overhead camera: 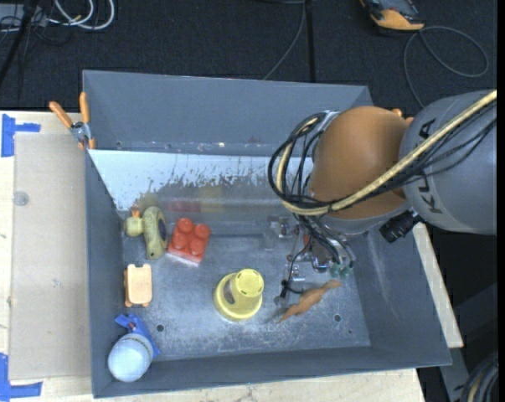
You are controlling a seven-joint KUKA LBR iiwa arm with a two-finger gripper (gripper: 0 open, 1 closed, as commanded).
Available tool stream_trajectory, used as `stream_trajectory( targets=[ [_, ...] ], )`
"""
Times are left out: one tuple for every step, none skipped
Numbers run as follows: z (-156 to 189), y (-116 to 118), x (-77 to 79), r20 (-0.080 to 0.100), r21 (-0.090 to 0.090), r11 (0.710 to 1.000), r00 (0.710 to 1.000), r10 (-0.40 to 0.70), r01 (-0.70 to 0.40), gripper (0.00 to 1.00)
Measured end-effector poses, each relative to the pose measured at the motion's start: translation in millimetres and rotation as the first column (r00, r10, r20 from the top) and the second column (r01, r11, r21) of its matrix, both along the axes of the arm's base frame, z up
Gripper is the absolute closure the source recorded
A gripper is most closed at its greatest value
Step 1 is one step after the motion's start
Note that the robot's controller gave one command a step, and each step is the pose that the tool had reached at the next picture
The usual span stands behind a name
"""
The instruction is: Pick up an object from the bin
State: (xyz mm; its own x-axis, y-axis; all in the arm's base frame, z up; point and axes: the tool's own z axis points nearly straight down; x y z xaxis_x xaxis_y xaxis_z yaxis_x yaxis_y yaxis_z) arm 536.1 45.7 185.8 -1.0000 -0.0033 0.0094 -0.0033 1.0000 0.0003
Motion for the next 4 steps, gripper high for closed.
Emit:
stream_trajectory(
  targets=[
    [4.5,-0.2,1.4,0.008,0.000,1.000,1.000,-0.001,0.001,0.00],
    [-15.7,5.8,10.7,0.013,-0.001,0.999,0.999,0.051,-0.051,0.00],
    [-72.4,11.5,20.8,0.010,0.000,0.969,0.969,0.245,-0.245,0.00],
    [-103.6,26.4,14.8,0.007,0.000,0.929,0.929,0.369,-0.369,0.00]
  ],
)
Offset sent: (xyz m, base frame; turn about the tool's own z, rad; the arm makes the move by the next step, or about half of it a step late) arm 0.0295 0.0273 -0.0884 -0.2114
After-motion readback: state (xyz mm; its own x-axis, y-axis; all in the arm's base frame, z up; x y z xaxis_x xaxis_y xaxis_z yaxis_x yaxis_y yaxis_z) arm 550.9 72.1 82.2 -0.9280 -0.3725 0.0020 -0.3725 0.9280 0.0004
